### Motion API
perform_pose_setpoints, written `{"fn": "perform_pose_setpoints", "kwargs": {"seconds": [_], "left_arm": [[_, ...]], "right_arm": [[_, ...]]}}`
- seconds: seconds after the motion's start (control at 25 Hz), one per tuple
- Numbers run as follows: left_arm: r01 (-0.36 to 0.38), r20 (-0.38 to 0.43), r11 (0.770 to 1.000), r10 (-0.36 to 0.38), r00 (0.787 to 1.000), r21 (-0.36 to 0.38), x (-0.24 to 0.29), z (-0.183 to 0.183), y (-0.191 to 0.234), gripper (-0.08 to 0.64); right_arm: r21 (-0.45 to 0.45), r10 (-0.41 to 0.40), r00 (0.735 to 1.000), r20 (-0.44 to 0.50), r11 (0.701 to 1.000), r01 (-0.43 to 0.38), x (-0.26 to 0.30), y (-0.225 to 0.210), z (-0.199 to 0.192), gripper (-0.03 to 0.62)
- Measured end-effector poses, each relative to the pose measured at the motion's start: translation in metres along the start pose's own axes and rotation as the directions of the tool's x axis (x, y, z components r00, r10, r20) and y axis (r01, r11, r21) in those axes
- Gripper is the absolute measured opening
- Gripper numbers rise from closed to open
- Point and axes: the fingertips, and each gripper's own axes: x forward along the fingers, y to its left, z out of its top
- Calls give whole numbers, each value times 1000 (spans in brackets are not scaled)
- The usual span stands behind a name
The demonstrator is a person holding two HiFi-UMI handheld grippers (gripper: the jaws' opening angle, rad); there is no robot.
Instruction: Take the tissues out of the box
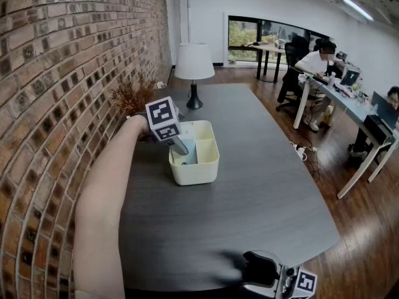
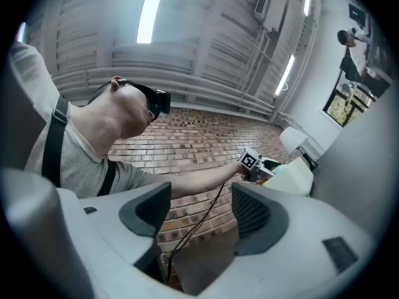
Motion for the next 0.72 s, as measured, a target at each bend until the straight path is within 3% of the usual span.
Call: {"fn": "perform_pose_setpoints", "kwargs": {"seconds": [0.16, 0.36, 0.56, 0.72], "left_arm": [[60, -74, 998, -60, 995, -4, 22, -7, 4, 568], [107, -79, 994, -105, 991, 22, 33, -7, -4, 521], [76, -94, 997, -73, 993, 25, 29, -6, -5, 505], [-2, -83, 999, 7, 997, 52, 11, 0, 1, 502]], "right_arm": [[-27, -9, 1000, -1, 1000, 9, -6, -7, 11, 318], [-32, -18, 1000, -3, 999, 18, -8, -13, 15, 318], [-17, -10, 1000, 3, 1000, 10, -9, -13, 15, 317], [-23, -8, 1000, -4, 1000, 8, -7, -12, 12, 316]]}}
